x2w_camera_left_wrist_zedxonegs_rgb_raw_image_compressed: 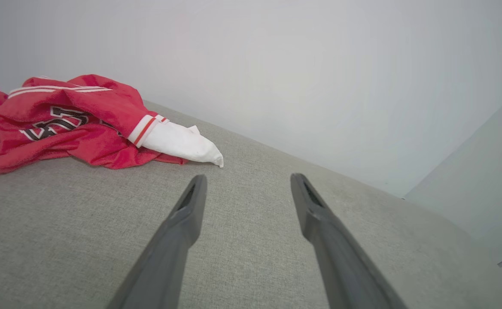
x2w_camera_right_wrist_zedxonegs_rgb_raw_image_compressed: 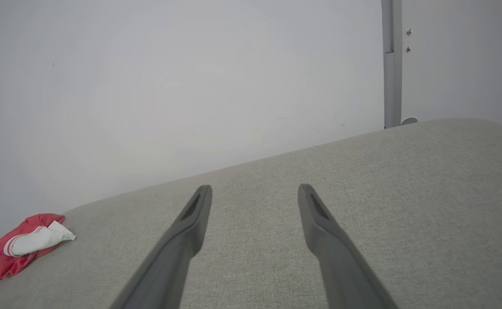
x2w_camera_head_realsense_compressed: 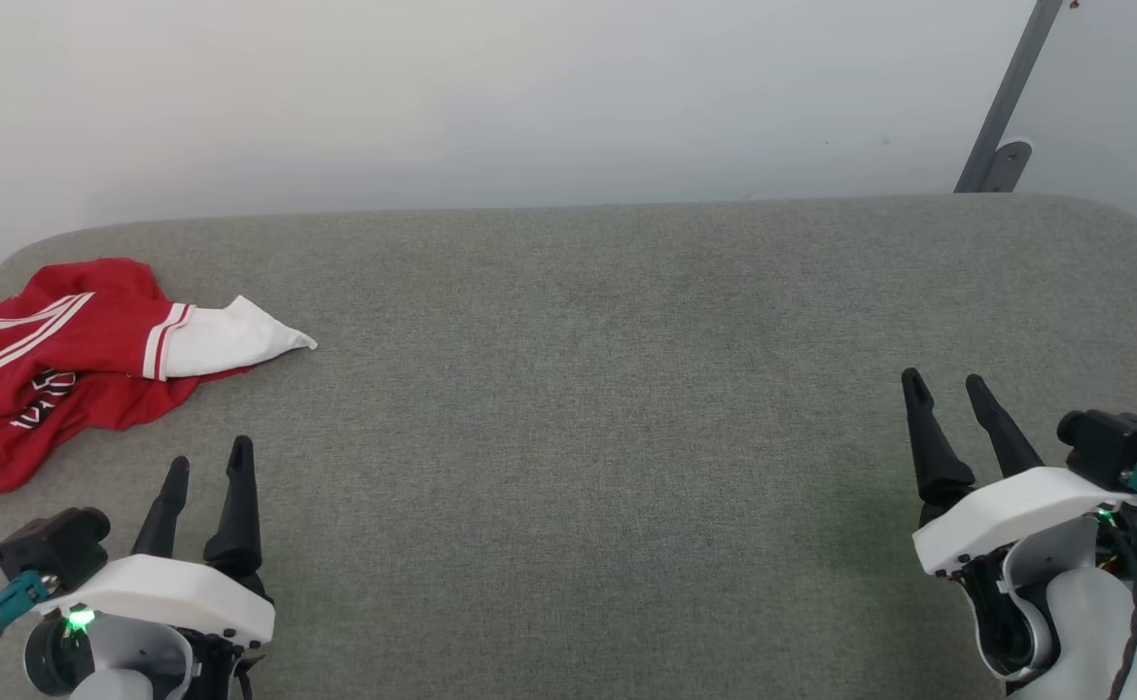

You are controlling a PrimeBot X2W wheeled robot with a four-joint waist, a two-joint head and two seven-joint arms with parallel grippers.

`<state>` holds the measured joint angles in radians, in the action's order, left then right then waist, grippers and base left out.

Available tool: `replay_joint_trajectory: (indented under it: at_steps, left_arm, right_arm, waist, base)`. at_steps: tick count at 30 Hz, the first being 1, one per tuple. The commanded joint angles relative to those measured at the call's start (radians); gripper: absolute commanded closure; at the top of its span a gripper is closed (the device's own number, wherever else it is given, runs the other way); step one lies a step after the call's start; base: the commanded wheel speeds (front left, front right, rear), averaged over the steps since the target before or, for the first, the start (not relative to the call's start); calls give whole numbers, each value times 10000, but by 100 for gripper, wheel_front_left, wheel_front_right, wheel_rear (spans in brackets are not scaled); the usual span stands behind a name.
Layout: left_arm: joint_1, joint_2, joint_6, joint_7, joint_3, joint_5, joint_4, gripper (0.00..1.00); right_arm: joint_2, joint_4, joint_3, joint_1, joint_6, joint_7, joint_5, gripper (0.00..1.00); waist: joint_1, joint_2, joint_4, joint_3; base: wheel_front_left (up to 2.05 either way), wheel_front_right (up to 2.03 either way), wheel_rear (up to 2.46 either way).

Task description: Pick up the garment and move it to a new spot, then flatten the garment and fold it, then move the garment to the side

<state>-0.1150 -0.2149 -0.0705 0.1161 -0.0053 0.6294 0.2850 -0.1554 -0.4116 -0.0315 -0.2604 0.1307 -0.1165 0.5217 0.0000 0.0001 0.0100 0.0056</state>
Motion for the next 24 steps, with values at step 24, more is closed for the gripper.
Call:
replay_joint_trajectory:
  at_steps: [24]
  left_arm:
    - [-251,-267,-91,662,-45,-2242,314,0]
  right_arm:
    - [-119,-200,217,-465,-1,-667,-2502,0]
  waist:
    - [0,-1,20,16]
  base:
    - [0,0,0]
